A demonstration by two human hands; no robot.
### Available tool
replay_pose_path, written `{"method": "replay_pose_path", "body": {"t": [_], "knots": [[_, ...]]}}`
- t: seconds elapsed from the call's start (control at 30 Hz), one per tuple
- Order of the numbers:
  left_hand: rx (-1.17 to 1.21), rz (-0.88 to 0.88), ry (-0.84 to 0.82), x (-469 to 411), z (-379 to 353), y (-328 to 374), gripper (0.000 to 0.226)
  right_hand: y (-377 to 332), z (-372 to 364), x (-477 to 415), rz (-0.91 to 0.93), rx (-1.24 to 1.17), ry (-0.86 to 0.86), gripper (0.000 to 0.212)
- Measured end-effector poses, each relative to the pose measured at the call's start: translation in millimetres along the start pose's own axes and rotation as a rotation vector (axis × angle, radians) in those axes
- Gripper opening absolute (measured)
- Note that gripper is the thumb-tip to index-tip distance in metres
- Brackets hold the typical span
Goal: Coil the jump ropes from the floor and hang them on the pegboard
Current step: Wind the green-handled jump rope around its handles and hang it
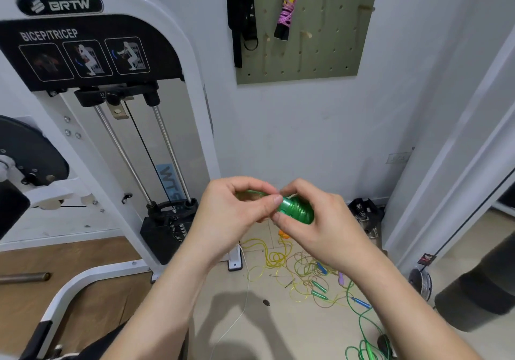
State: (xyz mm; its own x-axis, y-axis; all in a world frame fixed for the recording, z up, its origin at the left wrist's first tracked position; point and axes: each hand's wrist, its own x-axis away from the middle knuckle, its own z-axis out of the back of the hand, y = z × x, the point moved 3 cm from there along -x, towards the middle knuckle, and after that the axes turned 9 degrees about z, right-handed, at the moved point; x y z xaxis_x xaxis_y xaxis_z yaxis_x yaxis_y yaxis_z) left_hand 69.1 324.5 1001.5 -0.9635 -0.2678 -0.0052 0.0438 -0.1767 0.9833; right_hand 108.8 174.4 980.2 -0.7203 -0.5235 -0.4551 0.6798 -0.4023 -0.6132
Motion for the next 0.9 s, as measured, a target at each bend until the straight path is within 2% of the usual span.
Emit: {"method": "replay_pose_path", "body": {"t": [0.07, 0.1, 0.13, 0.2, 0.27, 0.37, 0.5, 0.57, 0.63, 0.7, 0.77, 0.83, 0.9], "knots": [[-0.607, -0.312, 0.078, -2.4, 7.1, 7.0, 0.003, 1.9, 3.3, -1.8, -0.018, 0.144, -0.037, 0.026], [-0.908, -0.490, 0.105, -1.6, 6.4, 12.5, 0.008, 1.6, 5.5, -3.2, -0.015, 0.232, -0.054, 0.027], [-1.133, -0.596, 0.102, 0.0, 3.4, 16.9, 0.014, 0.5, 7.8, -5.0, -0.002, 0.316, -0.065, 0.028], [-1.381, -0.593, 0.059, 3.0, -6.7, 20.2, 0.018, -3.4, 11.8, -9.1, 0.025, 0.447, -0.091, 0.030], [-1.453, -0.496, 0.065, 2.4, -11.9, 20.9, 0.013, -6.5, 13.3, -11.9, 0.058, 0.531, -0.127, 0.030], [-1.508, -0.441, 0.044, -0.7, -10.7, 19.5, 0.027, -8.7, 13.8, -12.8, 0.117, 0.612, -0.189, 0.029], [-1.584, -0.747, 0.089, 0.1, -16.2, 17.8, 0.018, -2.5, 17.5, -14.7, 0.124, 0.671, -0.236, 0.030], [-1.600, -0.802, 0.104, 0.1, -17.7, 15.1, 0.025, 0.4, 21.9, -16.6, 0.110, 0.657, -0.238, 0.031], [-1.599, -0.772, 0.025, 2.7, -21.7, 13.6, 0.027, 1.2, 26.3, -18.3, 0.104, 0.655, -0.245, 0.031], [-1.536, -0.625, -0.110, 0.4, -22.8, 2.8, 0.020, 1.4, 30.1, -18.8, 0.110, 0.665, -0.256, 0.029], [-1.481, -0.507, -0.113, 0.3, -22.0, 0.7, 0.030, 1.8, 29.7, -18.6, 0.137, 0.681, -0.278, 0.026], [-1.549, -0.595, -0.052, 2.5, -26.8, 0.0, 0.034, 2.0, 25.8, -18.9, 0.156, 0.703, -0.322, 0.025], [-1.615, -0.726, 0.038, 4.7, -29.4, -2.2, 0.018, 0.4, 21.8, -19.6, 0.173, 0.725, -0.344, 0.023]]}}
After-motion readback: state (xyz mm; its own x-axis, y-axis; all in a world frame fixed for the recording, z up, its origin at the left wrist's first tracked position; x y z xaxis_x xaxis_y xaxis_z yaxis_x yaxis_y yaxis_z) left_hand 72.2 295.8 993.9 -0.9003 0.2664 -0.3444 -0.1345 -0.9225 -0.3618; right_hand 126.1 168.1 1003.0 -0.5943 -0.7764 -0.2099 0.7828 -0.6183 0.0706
